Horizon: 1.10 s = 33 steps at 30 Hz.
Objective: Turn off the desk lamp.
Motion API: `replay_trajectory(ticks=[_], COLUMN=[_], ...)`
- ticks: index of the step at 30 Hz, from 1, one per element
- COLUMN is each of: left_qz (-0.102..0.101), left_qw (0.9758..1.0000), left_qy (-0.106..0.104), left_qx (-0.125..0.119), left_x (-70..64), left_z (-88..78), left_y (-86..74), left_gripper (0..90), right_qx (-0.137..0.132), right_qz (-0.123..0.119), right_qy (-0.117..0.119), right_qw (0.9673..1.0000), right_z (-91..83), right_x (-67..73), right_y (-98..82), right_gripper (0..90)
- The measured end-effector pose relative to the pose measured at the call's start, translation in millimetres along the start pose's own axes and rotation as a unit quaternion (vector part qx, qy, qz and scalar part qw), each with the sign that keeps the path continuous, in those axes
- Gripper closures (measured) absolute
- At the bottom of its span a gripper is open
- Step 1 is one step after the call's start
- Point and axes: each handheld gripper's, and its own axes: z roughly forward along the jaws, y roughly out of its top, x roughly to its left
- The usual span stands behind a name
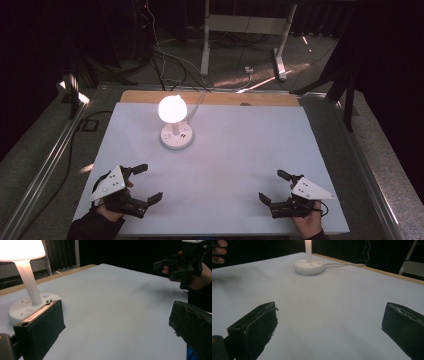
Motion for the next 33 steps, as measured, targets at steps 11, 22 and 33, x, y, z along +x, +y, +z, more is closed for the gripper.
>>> replay_trajectory(ticks=[11,22,33], left_qz=[-0.001,-0.012,-0.016], left_qw=[0.9999,0.9994,0.9979], left_qy=[0.013,0.031,0.061], left_qx=[-0.009,-0.013,-0.016], left_x=[8.6,18.6,24.9], left_z=[9.5,15.5,29.8], left_y=[20.7,30.4,37.6], left_gripper=[0.6,0.6,0.6], right_qx=[-0.003,-0.003,-0.003], right_qz=[0.000,0.000,0.002], right_qy=[0.001,0.003,0.005], right_qw=[1.0000,1.0000,1.0000], right_z=[-0.2,-0.1,0.4], right_x=[0.0,0.1,0.1], right_y=[0.4,0.4,0.2], right_gripper=[0.0,0.0,0.0])
